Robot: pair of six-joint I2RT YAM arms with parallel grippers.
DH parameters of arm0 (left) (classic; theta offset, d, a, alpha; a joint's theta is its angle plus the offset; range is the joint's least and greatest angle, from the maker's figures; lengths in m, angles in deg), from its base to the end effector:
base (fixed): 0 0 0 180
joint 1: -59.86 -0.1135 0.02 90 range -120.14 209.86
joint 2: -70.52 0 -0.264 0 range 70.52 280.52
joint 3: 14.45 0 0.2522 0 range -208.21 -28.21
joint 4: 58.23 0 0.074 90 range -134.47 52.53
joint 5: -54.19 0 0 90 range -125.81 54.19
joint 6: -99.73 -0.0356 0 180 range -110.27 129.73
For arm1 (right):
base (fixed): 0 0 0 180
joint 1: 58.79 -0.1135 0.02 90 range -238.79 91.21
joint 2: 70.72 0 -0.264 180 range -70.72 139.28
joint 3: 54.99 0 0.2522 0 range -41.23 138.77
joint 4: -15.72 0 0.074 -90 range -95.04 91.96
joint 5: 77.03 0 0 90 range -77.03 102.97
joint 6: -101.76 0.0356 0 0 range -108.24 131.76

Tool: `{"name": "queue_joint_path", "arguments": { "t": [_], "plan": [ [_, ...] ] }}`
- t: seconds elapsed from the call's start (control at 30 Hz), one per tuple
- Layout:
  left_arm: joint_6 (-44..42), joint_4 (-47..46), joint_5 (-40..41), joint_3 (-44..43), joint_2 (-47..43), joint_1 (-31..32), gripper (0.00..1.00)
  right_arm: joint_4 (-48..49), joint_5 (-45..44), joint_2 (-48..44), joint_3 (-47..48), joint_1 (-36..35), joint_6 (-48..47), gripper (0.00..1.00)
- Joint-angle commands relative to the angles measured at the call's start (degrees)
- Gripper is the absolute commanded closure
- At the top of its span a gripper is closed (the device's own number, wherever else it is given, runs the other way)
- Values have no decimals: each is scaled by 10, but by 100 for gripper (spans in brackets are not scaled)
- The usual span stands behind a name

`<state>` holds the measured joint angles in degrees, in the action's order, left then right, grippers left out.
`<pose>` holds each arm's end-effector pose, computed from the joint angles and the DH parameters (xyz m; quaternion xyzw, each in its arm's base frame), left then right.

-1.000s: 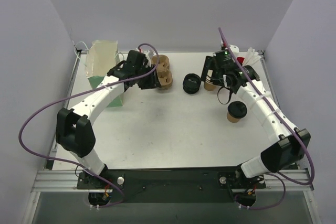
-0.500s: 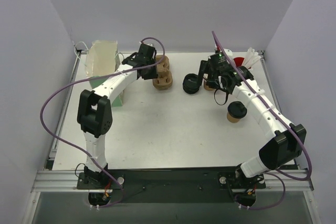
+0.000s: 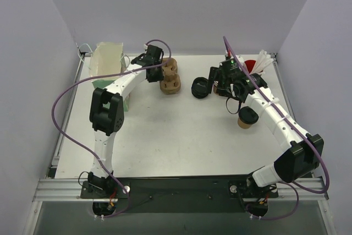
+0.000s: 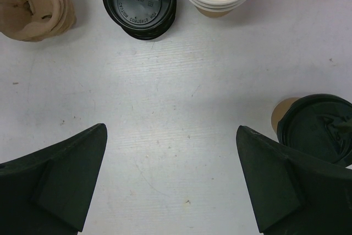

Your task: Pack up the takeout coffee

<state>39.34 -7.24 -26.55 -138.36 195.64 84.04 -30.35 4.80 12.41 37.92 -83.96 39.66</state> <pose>0.4502 -0.1959 0.2379 -0.0708 0.9407 -0.0779 0.3225 0.2963 0.1336 0.3538 0.0534 0.8889 0.1444 0.4315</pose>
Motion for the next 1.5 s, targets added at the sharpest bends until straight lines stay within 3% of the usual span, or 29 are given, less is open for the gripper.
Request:
{"name": "queue_joint_path", "arguments": {
  "t": [0.0,1.2,1.47],
  "plan": [
    [3,-1,1,-34,17,-6,62,8,1,-18,-2,-2,1,3],
    [0,-2,-41,-76,48,-3,63,23,5,12,-17,-2,5,3],
    [-1,16,-36,-102,62,-1,67,24,3,9,-22,-2,5,3]
  ]
}}
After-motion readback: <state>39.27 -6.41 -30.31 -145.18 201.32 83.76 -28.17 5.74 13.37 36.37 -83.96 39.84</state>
